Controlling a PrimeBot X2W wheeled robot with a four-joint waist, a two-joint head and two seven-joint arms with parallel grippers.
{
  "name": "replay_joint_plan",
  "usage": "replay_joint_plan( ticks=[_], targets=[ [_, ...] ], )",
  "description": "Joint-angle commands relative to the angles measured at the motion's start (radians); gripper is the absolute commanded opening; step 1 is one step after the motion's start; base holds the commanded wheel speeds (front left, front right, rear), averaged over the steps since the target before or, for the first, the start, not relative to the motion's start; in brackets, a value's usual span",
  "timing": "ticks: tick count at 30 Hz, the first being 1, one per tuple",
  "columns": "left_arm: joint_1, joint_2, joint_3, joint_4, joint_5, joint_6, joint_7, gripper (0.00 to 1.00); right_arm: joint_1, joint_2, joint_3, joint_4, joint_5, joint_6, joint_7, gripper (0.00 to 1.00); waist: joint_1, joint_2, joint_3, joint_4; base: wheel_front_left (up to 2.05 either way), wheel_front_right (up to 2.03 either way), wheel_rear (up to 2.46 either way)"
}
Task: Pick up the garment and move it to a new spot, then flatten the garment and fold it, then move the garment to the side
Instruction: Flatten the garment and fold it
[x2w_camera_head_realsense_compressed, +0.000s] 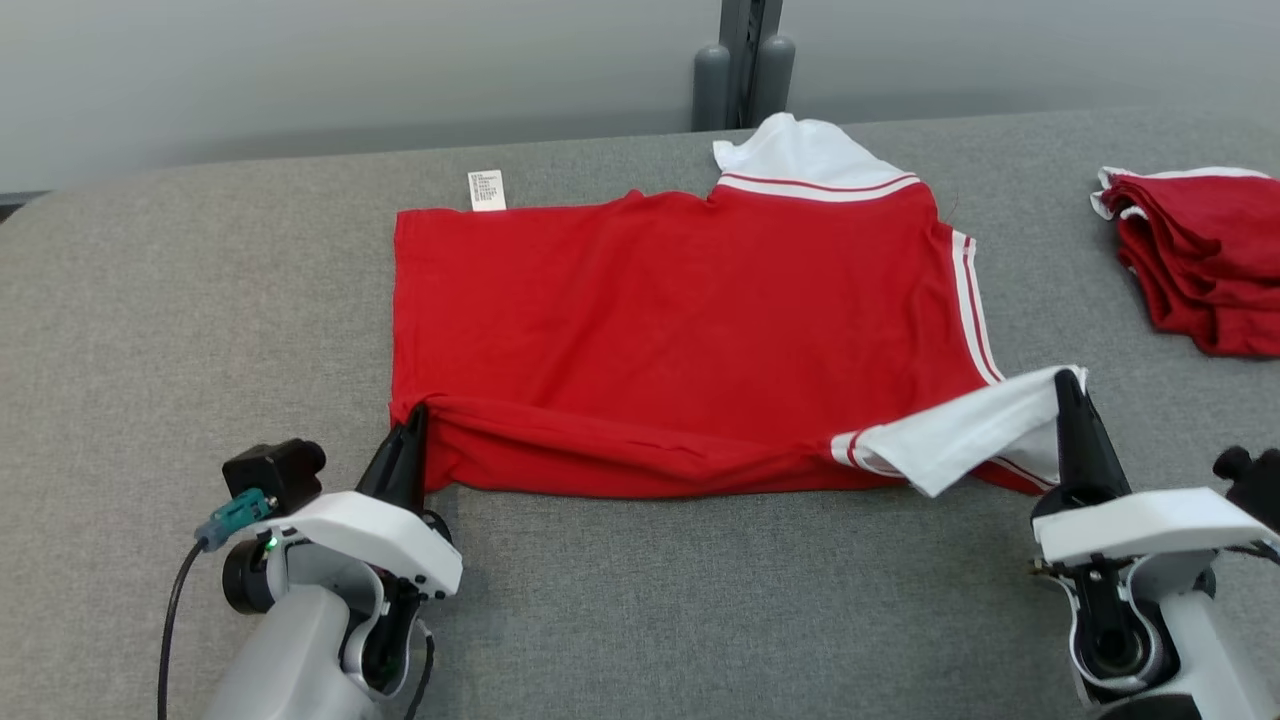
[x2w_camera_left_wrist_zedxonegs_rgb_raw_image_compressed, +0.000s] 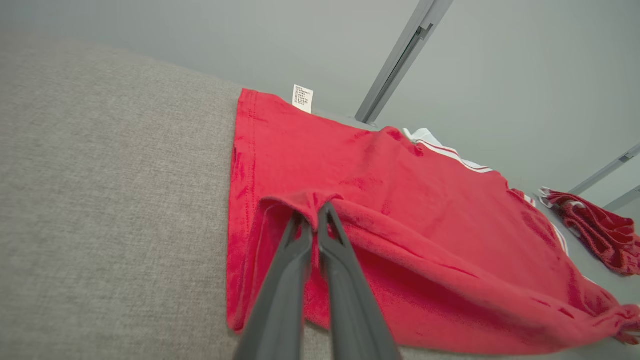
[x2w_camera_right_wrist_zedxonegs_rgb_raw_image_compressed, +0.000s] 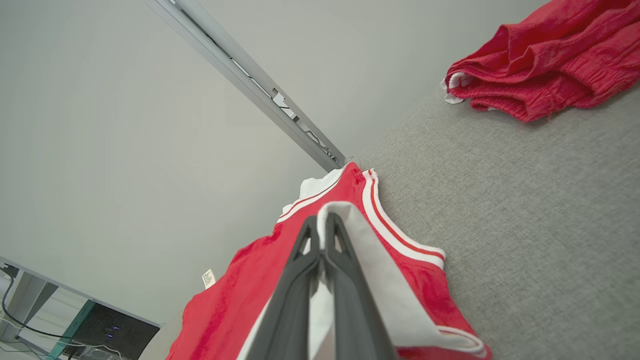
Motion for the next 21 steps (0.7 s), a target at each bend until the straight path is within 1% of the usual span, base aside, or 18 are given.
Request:
replay_joint_plan(
  ticks=[1, 4, 8, 13, 21],
  targets=[
    [-0.035, 0.004, 0.001, 0.022, 0.006, -0.003, -0.003, 0.00, -0.038, -0.006, 0.009, 0.023, -0.004, 0.000, -0.009, 0.00, 0.0000, -0.0001, 0.033, -0.008, 0.00, 0.00, 0.00],
    [-0.094, 0.004, 0.003, 0.082, 0.010, 0.001, -0.008, 0.00, -0.116, -0.011, 0.037, 0.095, -0.006, 0.000, -0.019, 0.00, 0.0000, -0.0001, 0.061, -0.013, 0.00, 0.00, 0.00],
    [-0.146, 0.000, 0.002, 0.138, 0.011, -0.008, -0.019, 0.00, -0.202, -0.015, 0.065, 0.188, 0.003, 0.000, -0.038, 0.00, 0.0000, -0.0001, 0.088, -0.013, 0.00, 0.00, 0.00],
    [-0.182, -0.005, -0.005, 0.186, 0.010, -0.021, -0.032, 0.00, -0.280, -0.023, 0.103, 0.279, 0.027, 0.000, -0.059, 0.00, 0.0000, -0.0001, 0.105, -0.004, 0.00, 0.00, 0.00],
    [-0.226, -0.015, -0.014, 0.230, 0.016, -0.029, -0.044, 0.00, -0.384, -0.044, 0.148, 0.399, 0.051, 0.000, -0.087, 0.00, 0.0000, -0.0001, 0.118, 0.011, 0.00, 0.00, 0.00]
  ],
)
